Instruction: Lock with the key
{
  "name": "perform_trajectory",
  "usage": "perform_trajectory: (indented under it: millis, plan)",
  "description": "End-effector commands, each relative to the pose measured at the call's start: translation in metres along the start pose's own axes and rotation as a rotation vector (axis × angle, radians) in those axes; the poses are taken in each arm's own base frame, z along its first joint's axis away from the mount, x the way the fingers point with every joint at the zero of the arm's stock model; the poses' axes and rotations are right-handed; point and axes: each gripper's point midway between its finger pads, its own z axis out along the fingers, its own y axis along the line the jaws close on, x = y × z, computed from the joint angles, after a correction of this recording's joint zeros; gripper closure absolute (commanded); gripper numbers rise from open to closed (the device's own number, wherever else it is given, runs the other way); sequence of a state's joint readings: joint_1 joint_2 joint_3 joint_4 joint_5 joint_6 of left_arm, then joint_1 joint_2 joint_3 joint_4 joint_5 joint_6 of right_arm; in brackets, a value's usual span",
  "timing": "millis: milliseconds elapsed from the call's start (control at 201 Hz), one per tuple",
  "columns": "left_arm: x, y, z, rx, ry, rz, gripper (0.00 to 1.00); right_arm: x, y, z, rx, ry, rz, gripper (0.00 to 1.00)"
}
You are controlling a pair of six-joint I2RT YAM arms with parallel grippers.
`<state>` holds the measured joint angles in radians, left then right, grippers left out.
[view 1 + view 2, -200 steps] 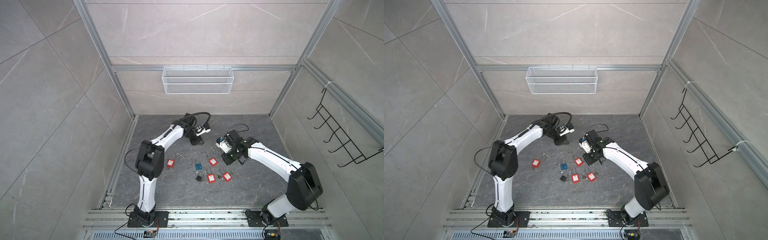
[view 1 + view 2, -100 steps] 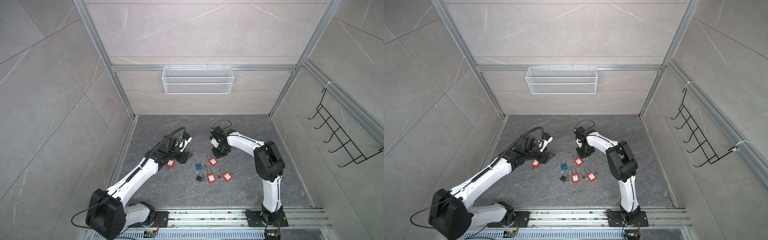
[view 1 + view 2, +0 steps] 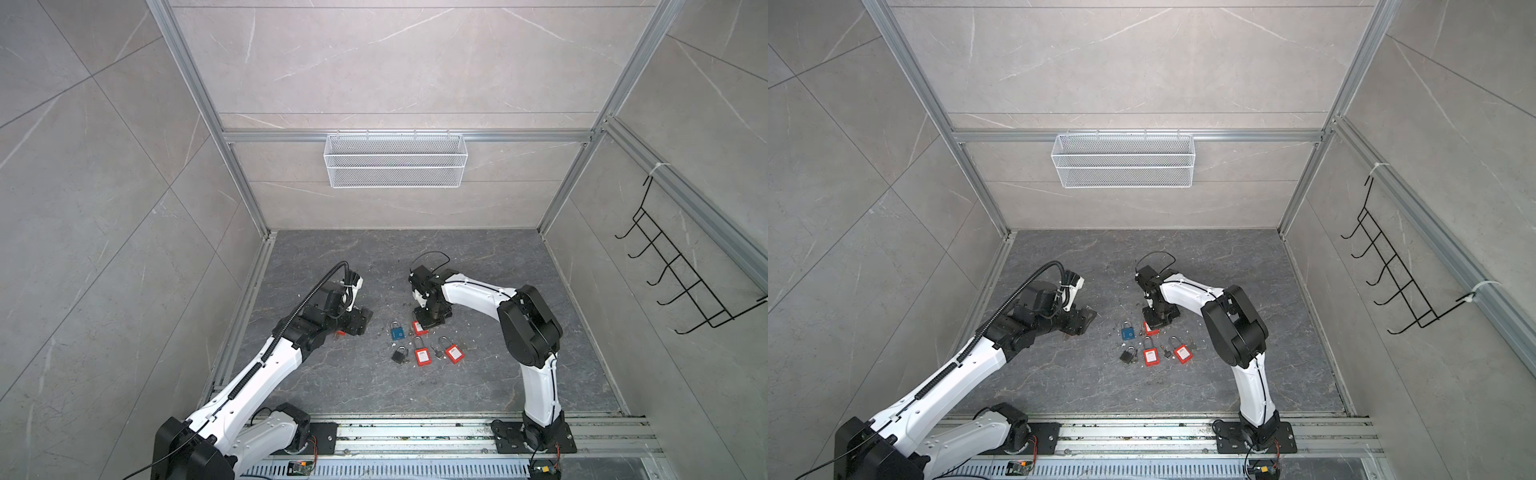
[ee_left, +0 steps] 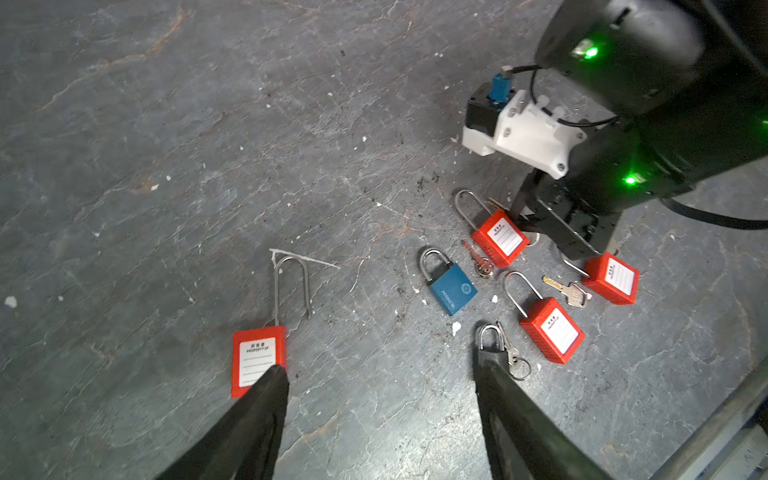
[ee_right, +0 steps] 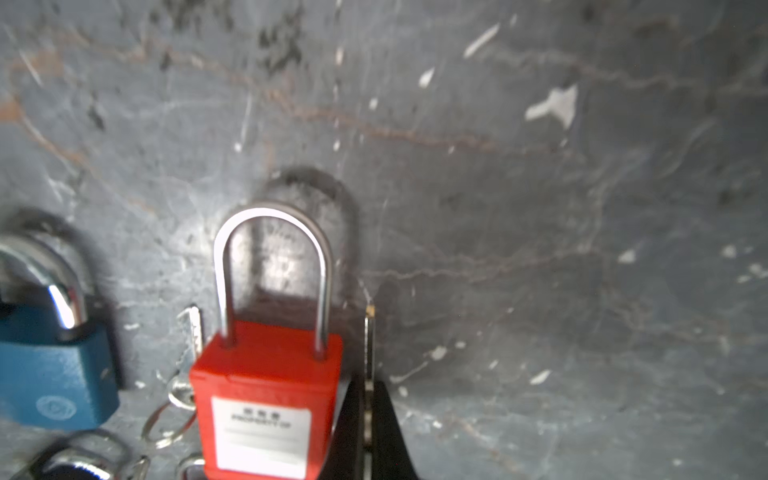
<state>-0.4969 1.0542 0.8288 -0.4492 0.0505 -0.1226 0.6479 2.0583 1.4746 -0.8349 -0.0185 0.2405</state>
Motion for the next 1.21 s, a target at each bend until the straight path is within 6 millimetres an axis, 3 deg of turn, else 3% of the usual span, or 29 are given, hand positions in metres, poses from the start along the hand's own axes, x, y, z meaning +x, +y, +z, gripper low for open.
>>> perform_trajectory:
  millis: [0,154,319,478,572,652,717,821,861,1070,1205]
  plan:
    - [0.01,0.019,-0.001,-0.105,0.047,-0.063,0.24,0.011,-0.001,0.0,-0.001,0.019,0.089,1.0]
    - [0.024,0.034,0.001,-0.173,0.112,-0.115,0.2,0.011,0.002,-0.002,-0.026,0.008,0.145,0.99]
    - [0.037,0.045,0.006,-0.179,0.18,-0.172,0.17,0.012,-0.001,-0.005,-0.012,-0.015,0.172,0.91]
    - [0.05,0.065,0.011,-0.217,0.262,-0.206,0.16,0.005,-0.015,-0.029,0.052,-0.1,0.188,0.57]
    - [0.056,0.085,0.016,-0.255,0.325,-0.234,0.13,0.0,-0.015,-0.038,0.052,-0.129,0.186,0.51]
    - [0.057,0.09,0.026,-0.229,0.383,-0.236,0.12,-0.002,-0.019,-0.044,0.065,-0.158,0.203,0.46]
    - [0.059,0.091,0.033,-0.209,0.432,-0.234,0.11,0.0,-0.027,-0.051,0.1,-0.19,0.236,0.29]
    - [0.063,0.086,0.049,-0.156,0.49,-0.249,0.13,0.003,-0.044,-0.062,0.167,-0.268,0.296,0.17]
    - [0.064,0.085,0.056,-0.141,0.504,-0.256,0.14,0.002,-0.05,-0.068,0.186,-0.303,0.314,0.01]
    - [0.079,0.087,0.084,-0.121,0.578,-0.299,0.18,-0.006,-0.061,-0.094,0.202,-0.477,0.363,0.01]
    - [0.088,0.088,0.096,-0.137,0.593,-0.363,0.19,-0.005,-0.062,-0.1,0.164,-0.551,0.406,0.01]
